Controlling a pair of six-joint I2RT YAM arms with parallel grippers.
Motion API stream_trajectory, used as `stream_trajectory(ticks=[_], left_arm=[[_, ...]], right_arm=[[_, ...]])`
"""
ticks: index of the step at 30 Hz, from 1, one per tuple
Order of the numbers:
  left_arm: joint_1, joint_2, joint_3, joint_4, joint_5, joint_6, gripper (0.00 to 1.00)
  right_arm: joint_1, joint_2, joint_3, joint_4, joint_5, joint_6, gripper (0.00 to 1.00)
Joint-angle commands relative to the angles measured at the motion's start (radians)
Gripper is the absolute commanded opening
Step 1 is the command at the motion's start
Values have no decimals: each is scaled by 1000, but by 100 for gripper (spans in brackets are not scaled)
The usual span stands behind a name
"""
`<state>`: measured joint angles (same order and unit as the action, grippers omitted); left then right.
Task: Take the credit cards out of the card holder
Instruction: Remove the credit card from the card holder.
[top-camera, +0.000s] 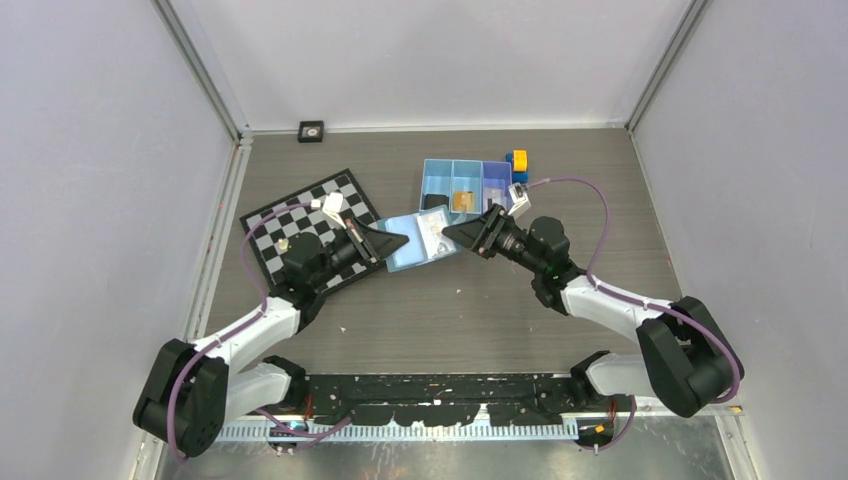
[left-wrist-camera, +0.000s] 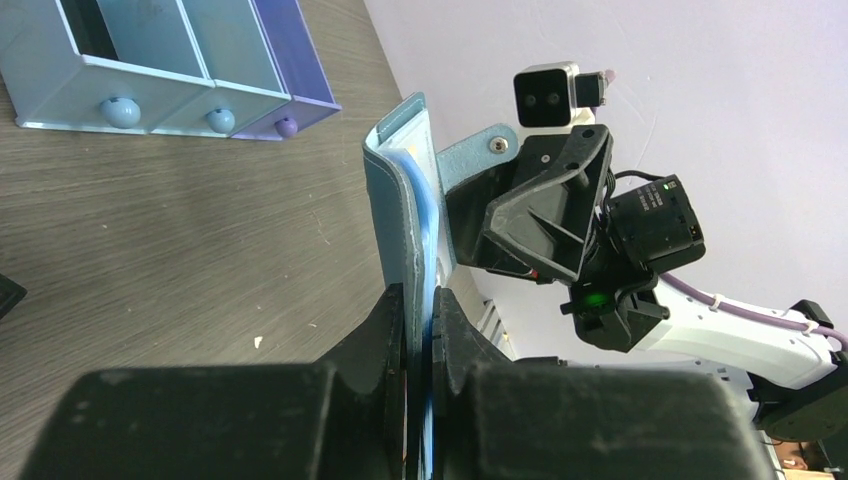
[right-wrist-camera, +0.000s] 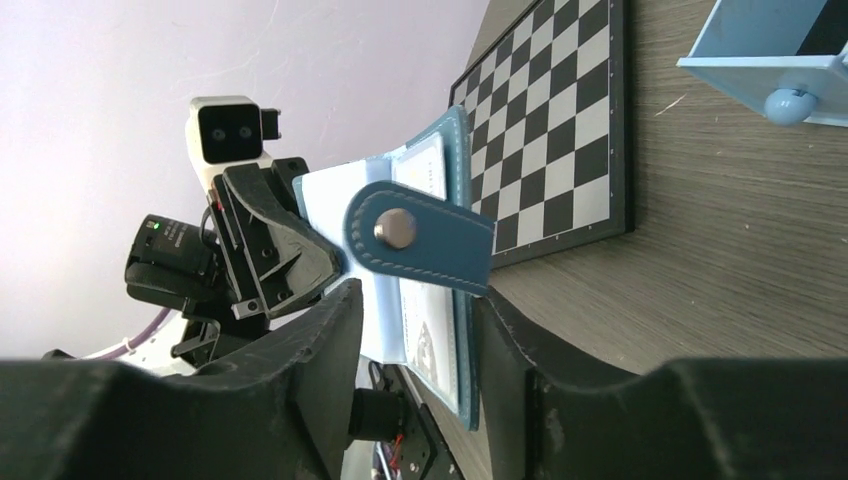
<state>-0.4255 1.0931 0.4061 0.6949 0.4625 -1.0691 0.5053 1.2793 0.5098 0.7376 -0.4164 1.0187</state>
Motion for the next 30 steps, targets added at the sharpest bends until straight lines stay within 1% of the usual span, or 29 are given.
stream_trajectory(ticks=[1, 8, 10, 23, 25, 29, 30], left_arm=[[-3, -6, 29, 38, 37, 6, 0], [-3, -6, 28, 41, 36, 6, 0], [-2, -8, 28, 40, 33, 6, 0], [-3, -18, 21, 52, 32, 8, 0], [-3, -19, 20, 54, 31, 9, 0], [-3, -20, 22, 47, 28, 8, 0], [-3, -20, 22, 39, 24, 9, 0]], right_arm=[[-16, -34, -6, 90, -7, 32, 46], [-18, -4, 9, 95, -31, 40, 26], [-18, 0, 10, 94, -34, 41, 23], [-17, 72, 38, 130, -93, 70, 22], [-18, 76, 42, 124, -94, 72, 17], [-18, 76, 40, 121, -90, 75, 1], [-18, 74, 41, 118, -85, 75, 1]])
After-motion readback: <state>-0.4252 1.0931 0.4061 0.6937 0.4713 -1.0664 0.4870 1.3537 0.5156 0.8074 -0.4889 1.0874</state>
